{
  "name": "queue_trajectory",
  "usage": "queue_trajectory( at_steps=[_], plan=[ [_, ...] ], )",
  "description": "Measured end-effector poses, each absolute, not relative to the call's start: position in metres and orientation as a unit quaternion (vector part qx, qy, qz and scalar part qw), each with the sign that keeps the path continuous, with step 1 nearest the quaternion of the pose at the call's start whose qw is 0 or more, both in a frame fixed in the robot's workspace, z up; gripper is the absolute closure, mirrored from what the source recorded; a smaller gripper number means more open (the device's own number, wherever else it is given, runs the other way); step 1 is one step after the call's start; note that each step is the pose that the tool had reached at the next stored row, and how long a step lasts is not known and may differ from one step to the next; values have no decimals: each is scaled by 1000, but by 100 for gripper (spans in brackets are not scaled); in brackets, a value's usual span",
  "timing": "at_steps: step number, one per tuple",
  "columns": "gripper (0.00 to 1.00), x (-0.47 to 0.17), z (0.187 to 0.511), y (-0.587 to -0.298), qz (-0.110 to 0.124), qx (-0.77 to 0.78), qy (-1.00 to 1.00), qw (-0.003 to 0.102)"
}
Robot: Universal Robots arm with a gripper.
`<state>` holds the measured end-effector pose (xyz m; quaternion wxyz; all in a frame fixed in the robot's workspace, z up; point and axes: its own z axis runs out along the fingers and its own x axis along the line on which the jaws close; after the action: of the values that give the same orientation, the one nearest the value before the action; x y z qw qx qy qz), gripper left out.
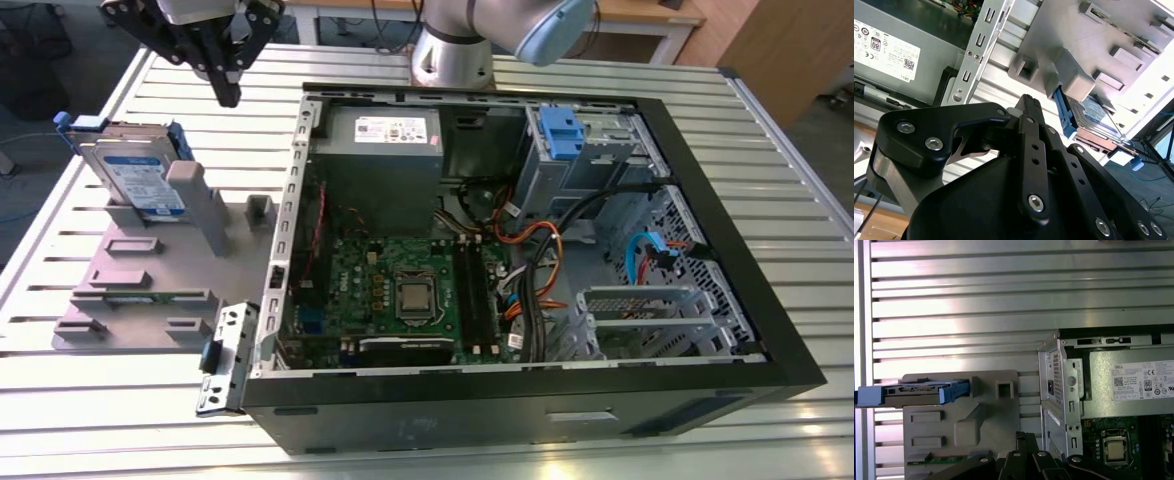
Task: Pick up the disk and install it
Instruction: 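Reach for the disk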
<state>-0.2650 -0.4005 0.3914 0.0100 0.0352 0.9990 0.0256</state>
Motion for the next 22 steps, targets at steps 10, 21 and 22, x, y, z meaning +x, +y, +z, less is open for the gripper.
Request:
queue_trajectory(
  at_steps=[10, 21, 22],
  plan=[
    [89, -265, 391, -400, 23, 35, 999, 10],
    [89, -265, 391, -400, 18, 35, 999, 10],
    [89, -265, 391, -400, 17, 35, 999, 10]
  ],
)
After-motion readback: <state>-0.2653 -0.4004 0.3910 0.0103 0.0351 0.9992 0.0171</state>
